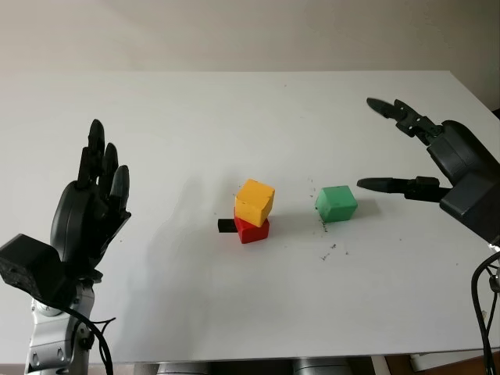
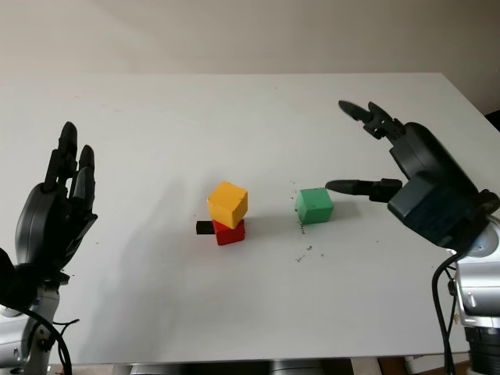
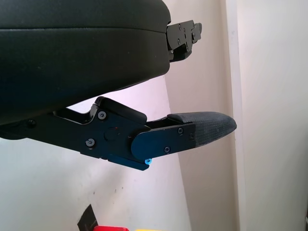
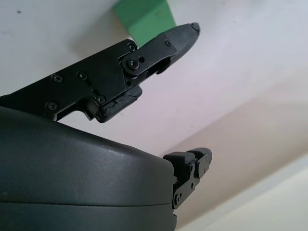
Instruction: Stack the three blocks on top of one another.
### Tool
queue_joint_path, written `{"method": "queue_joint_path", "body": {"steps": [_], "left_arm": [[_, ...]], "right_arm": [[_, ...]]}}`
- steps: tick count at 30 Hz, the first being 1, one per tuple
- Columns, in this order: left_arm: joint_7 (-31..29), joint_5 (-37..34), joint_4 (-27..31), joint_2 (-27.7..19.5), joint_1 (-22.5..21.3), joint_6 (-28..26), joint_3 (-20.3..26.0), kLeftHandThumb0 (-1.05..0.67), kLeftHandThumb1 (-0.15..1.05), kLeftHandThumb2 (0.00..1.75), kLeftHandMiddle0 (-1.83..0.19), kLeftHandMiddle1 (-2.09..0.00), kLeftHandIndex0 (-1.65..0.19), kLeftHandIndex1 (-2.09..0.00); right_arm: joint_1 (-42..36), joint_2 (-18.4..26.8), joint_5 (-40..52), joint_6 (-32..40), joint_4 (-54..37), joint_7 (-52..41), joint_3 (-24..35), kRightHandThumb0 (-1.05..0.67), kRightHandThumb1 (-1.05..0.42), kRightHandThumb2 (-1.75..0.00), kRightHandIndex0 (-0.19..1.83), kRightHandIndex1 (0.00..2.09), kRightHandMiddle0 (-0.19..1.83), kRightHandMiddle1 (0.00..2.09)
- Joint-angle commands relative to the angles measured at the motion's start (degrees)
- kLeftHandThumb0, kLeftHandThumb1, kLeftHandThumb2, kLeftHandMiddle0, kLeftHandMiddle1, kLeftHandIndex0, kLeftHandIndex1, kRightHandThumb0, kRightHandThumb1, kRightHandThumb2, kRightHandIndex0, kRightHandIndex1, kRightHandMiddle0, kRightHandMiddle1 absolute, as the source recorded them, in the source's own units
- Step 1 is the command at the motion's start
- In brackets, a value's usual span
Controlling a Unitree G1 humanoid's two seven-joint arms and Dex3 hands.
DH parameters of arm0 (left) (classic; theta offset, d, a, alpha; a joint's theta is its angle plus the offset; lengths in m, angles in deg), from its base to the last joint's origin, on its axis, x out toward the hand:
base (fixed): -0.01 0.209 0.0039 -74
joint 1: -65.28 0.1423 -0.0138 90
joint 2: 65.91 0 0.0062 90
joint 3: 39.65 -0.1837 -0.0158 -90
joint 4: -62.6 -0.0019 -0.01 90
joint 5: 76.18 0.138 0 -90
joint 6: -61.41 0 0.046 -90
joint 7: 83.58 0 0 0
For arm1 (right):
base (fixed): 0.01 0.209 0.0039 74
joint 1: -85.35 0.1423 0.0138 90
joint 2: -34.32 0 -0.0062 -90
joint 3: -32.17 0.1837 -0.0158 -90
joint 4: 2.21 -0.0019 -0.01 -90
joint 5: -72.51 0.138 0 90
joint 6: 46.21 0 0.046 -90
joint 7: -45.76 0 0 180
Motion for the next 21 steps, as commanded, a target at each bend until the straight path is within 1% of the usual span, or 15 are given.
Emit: {"method": "queue_joint_path", "body": {"steps": [1, 3, 5, 10, 13, 21], "left_arm": [[-0.08, -0.66, -0.77, 1.01, 0.55, 1.34, -0.13, -0.7, 1.05, 0.61, 0.19, 0.0, 0.19, 0.0], [-0.63, -0.64, -1.58, 1.25, 0.64, 2.19, -0.46, -0.69, 1.05, 0.64, 0.19, 0.0, 0.19, 0.0], [-1.1, -0.62, -2.25, 1.21, 0.61, 2.62, -0.63, -0.69, 1.05, 0.66, 0.19, 0.0, 0.19, 0.0], [-1.9, -0.75, -3.56, 0.97, 0.02, 3.76, -0.48, -0.69, 1.05, 0.65, 0.19, 0.0, 0.19, 0.0], [-1.48, -0.3, -3.35, 0.76, -0.02, 3.23, -0.56, -0.68, 1.05, 0.65, 0.19, 0.0, 0.19, 0.0], [-2.15, 0.25, -3.59, 0.35, 0.5, 4.8, -0.74, -0.66, 1.05, 0.69, 0.19, 0.0, 0.19, 0.0]], "right_arm": [[-0.78, 1.39, -2.21, -1.73, -0.29, 0.3, -1.61, -0.56, -0.76, -0.04, 0.08, 0.06, 0.37, 0.09], [-0.8, 2.13, -4.42, -2.82, 0.5, 0.07, -2.94, -0.56, -0.76, -0.05, 0.06, 0.05, 0.36, 0.07], [-0.73, 2.57, -6.63, -2.32, 0.16, -0.36, -4.18, -0.56, -0.76, -0.05, 0.05, 0.04, 0.35, 0.06], [-0.26, 2.56, -10.28, -2.82, 0.76, -0.48, -6.84, -0.54, -0.75, -0.05, 0.04, 0.05, 0.36, 0.06], [0.79, 2.92, -13.31, -3.62, 2.13, -0.13, -9.14, -0.57, -0.76, -0.06, 0.05, 0.05, 0.37, 0.06], [2.07, 2.11, -14.43, -5.88, 5.12, 0.33, -11.68, -0.57, -0.77, -0.06, 0.03, 0.05, 0.37, 0.06]]}}
